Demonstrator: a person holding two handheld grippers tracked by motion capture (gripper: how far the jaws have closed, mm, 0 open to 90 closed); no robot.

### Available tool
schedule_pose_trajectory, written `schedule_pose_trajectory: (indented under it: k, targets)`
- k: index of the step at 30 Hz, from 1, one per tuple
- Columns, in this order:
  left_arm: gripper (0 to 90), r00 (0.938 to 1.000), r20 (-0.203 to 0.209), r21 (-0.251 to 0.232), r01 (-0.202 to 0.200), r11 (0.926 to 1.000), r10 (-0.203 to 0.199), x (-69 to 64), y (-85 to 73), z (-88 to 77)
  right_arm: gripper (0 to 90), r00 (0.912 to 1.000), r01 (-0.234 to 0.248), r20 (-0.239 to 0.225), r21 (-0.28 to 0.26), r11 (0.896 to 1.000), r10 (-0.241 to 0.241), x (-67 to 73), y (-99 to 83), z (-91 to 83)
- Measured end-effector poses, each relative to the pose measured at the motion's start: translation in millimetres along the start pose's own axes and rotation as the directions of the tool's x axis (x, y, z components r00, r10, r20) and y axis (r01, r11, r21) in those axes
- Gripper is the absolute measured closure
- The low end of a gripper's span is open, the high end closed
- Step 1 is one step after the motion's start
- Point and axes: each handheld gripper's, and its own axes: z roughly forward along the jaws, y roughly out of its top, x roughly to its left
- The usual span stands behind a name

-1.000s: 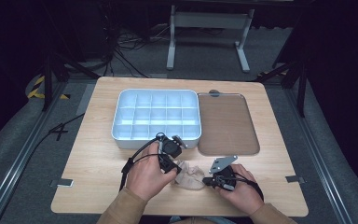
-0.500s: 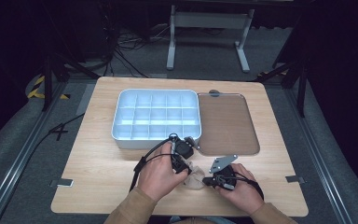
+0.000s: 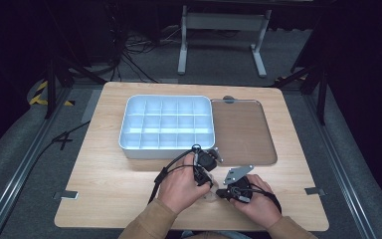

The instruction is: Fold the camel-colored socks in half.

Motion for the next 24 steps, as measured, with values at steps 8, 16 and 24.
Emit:
schedule_pose_trajectory:
  k: [8,16,24]
  targets:
    - [85.0,0.9999,0.006,0.012,-0.010,0.9999,0.010,2.0,9.1,14.0,89.8,1.0000,-0.006,-0.002,-0.013,1.000,0.006,0.0,-1.6,0.1]
    - [84.9,0.9997,0.016,0.044,-0.017,0.9989,0.016,-0.5,14.1,27.3,89.8,0.9999,-0.014,-0.002,-0.026,1.000,0.014,-0.7,-4.1,-0.5]
    - [84.8,1.0000,-0.007,0.029,-0.005,0.9996,0.006,2.3,15.1,30.6,89.3,0.9999,-0.009,0.008,-0.025,1.000,0.009,-1.1,-5.9,-2.3]
